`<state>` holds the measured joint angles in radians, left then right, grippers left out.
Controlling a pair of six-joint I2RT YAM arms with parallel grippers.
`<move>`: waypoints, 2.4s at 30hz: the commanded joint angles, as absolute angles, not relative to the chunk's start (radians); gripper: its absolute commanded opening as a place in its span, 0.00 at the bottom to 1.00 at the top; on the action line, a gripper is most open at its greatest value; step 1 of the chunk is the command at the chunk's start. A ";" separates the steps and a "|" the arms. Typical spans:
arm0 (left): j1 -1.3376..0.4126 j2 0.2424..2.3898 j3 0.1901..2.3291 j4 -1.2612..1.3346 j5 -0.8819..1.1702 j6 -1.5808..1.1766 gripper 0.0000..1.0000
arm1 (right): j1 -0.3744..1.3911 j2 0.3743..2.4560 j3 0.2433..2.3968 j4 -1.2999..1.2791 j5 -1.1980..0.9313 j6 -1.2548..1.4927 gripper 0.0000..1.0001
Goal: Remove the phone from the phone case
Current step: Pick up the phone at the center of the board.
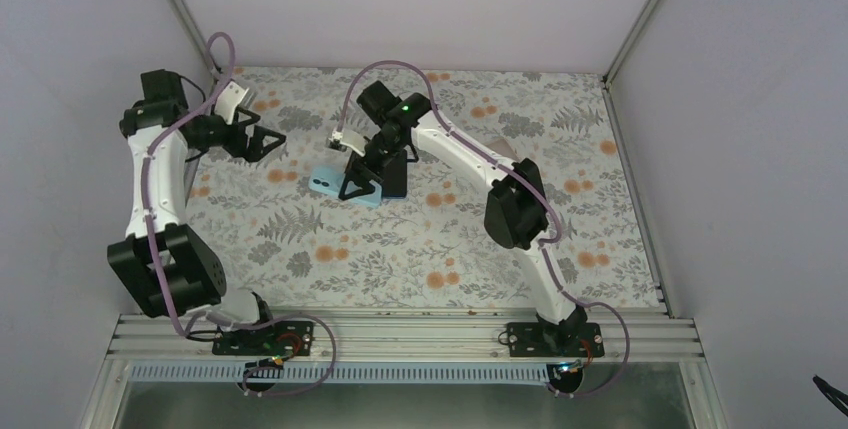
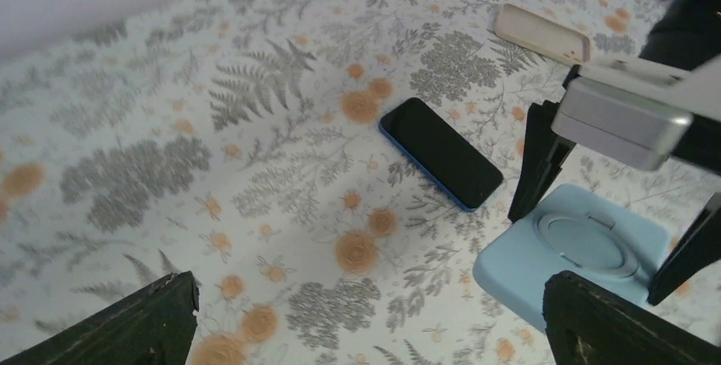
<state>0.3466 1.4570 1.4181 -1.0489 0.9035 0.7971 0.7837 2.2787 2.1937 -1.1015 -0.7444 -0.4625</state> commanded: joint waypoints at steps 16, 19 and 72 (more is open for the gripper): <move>0.273 1.766 1.569 -1.357 1.116 0.540 1.00 | 0.778 2.164 2.196 -0.993 -0.601 -0.476 0.53; 0.222 1.798 1.583 -1.356 1.134 0.525 1.00 | 0.777 2.166 2.197 -0.982 -0.571 -0.483 0.53; 0.028 1.983 1.645 -1.359 1.237 0.428 0.04 | 0.764 2.131 2.115 -0.822 -0.341 -0.511 0.51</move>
<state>0.0498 1.9900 1.6150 -1.3655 1.2148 0.3698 0.7723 2.1777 2.1113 -0.8742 -0.3119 -0.5186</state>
